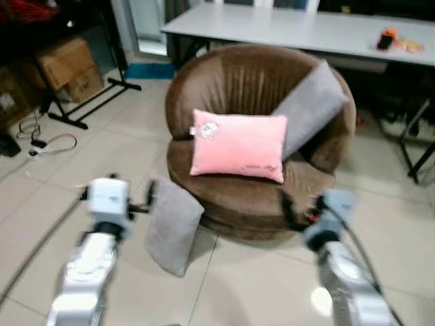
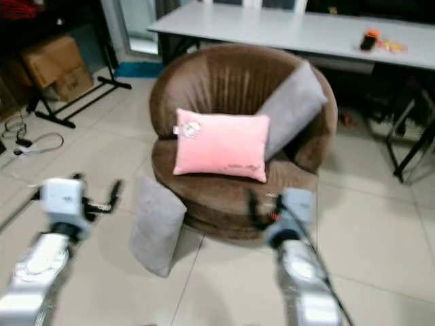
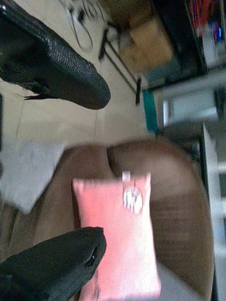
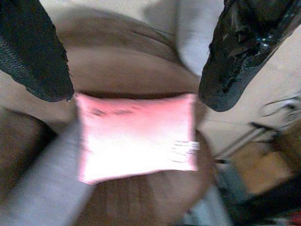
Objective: Move the pillow to the sofa from floor
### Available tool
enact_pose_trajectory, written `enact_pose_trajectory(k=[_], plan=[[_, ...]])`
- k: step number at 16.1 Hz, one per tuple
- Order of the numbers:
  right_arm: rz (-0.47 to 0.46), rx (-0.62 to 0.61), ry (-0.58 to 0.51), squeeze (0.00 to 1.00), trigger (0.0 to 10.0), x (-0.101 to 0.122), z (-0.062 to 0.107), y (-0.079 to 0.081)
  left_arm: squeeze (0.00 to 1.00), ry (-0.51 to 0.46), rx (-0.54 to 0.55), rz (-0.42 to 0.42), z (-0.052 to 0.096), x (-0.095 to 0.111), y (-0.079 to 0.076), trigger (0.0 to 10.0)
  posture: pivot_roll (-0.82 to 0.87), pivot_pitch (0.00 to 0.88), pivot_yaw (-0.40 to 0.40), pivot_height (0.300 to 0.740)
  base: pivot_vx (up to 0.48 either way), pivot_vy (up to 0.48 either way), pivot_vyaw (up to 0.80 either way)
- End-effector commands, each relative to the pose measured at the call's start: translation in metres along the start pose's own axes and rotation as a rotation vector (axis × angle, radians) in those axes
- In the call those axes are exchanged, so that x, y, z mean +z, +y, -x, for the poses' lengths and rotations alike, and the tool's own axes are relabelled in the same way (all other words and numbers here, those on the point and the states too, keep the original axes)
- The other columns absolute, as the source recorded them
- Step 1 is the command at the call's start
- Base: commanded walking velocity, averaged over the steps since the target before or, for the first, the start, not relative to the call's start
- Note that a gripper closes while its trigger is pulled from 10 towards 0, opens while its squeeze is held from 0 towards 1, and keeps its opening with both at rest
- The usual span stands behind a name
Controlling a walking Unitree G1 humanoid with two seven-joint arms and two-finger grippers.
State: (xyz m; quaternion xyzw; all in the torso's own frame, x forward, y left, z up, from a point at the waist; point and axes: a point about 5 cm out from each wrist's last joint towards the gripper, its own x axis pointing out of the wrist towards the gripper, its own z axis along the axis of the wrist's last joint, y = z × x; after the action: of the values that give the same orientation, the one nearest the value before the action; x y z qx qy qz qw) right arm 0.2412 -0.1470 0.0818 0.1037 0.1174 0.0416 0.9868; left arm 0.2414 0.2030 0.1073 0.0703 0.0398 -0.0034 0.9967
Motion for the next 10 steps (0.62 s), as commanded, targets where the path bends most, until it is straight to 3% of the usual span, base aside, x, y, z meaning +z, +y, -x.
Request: enact_pose_trajectory(k=[1, 3, 4, 10], plan=[[0.026, 0.001, -0.015, 0.00, 10.0, 0.0047, -0.0007, -0.0036, 0.33, -0.016, -0.030, 0.019, -0.0028, 0.0033, -0.0045, 10.0, -0.07, 0.030, 0.047, 0.740, 0.000, 0.000, 0.00], [-0.012, 0.002, -0.004, 0.00, 10.0, 0.0048, -0.0011, -0.0021, 0.35, -0.023, -0.044, 0.022, -0.0022, 0.0053, -0.0047, 10.0, -0.07, 0.034, 0.049, 0.740, 0.345, 0.000, 0.80], [0.011, -0.006, -0.003, 0.00, 10.0, 0.0048, -0.0017, -0.0026, 0.35, -0.016, -0.052, 0.016, -0.0014, 0.0048, -0.0052, 10.0, -0.07, 0.037, 0.050, 0.740, 0.379, 0.000, 0.80], [-0.037, -0.005, -0.013, 0.00, 10.0, 0.0049, -0.0029, 0.0000, 0.35, 0.009, -0.089, 0.001, 0.0001, 0.0014, -0.0076, 10.0, -0.07, 0.044, 0.061, 0.740, 0.377, 0.000, 0.00]])
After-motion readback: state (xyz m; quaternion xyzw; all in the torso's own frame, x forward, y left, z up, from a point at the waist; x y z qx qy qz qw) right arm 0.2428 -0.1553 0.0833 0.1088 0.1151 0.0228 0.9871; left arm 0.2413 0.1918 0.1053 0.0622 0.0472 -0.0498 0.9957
